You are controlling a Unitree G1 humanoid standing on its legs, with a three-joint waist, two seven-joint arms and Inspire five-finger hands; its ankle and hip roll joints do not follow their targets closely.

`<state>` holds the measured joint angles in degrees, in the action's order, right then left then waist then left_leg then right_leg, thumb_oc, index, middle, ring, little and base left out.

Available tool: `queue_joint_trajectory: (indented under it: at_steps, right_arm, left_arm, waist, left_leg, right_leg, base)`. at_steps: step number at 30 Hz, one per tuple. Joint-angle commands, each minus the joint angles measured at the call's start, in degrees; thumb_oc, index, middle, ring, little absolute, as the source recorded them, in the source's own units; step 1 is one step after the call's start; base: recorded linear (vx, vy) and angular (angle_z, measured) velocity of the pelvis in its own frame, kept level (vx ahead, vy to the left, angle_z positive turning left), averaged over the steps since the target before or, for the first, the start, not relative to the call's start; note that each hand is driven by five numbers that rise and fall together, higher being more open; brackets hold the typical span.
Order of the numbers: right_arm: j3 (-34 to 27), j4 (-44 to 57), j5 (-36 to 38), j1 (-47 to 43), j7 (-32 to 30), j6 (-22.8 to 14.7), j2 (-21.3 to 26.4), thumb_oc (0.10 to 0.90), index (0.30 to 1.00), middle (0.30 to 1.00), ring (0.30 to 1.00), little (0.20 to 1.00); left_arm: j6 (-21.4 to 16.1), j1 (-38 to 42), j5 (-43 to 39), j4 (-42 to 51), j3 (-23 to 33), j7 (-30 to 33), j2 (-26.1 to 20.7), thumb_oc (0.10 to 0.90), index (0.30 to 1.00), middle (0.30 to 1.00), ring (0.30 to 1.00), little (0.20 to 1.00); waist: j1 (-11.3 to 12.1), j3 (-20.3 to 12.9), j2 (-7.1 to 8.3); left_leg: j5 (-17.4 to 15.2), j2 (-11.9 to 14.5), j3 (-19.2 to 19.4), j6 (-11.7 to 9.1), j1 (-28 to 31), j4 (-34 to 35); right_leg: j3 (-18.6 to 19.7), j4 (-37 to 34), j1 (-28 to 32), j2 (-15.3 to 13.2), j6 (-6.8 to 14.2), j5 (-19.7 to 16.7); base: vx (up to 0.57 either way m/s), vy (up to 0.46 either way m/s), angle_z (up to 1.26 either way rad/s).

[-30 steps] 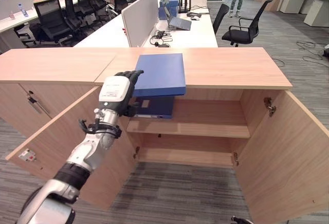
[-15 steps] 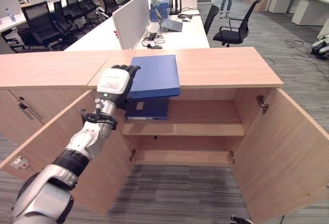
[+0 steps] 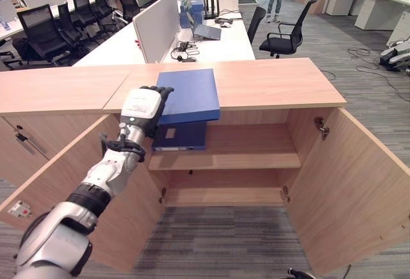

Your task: Put the empty folder in the office cabinet

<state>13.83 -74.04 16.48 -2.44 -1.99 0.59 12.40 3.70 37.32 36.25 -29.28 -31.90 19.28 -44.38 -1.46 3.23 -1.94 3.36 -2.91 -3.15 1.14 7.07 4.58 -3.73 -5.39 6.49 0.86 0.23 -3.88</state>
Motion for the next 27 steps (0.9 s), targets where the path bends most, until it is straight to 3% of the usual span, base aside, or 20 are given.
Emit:
queue_joint_trajectory:
  at_steps: [1,16,27]
  right_arm:
    - [2.33,0.29,1.32,-0.03,-0.11,-0.84,1.09,0.800,0.900,0.900,0.900,0.900]
    - [3.85,-1.48,2.61,-0.75,-0.18,-1.45,1.59,0.800,0.900,0.900,0.900,0.900]
    - [3.65,-3.48,3.40,-1.11,-0.55,-1.47,1.62,0.800,0.900,0.900,0.900,0.900]
  left_arm:
    - [0.42,14.05,-1.00,-4.33,0.48,2.34,-4.01,0.800,0.900,0.900,0.900,0.900]
    - [1.86,27.53,-0.19,-21.72,-11.11,3.26,-3.33,0.800,0.900,0.900,0.900,0.900]
    - [2.09,29.23,-0.16,-27.04,-13.11,4.07,-0.64,0.800,0.900,0.900,0.900,0.900]
  waist:
    - [-0.05,-3.33,0.87]
    - [-1.30,-3.61,0.44]
    - [-1.72,-3.80,0.34]
  left_leg:
    - [-5.84,-0.65,-1.89,-1.54,-0.74,0.42]
    - [-5.96,-0.49,-1.20,-1.62,-0.59,0.42]
    - [-6.19,-0.47,-0.94,-1.70,-0.30,0.42]
  right_leg:
    - [-0.40,0.39,3.25,-2.58,7.32,3.84]
    - [-0.20,0.39,2.87,-2.55,7.53,3.67]
    - [-0.19,0.39,2.91,-2.45,7.53,3.86]
  base:
    - [0.00,0.000,0.00]
    - [0.00,0.000,0.00]
    - [0.00,0.000,0.00]
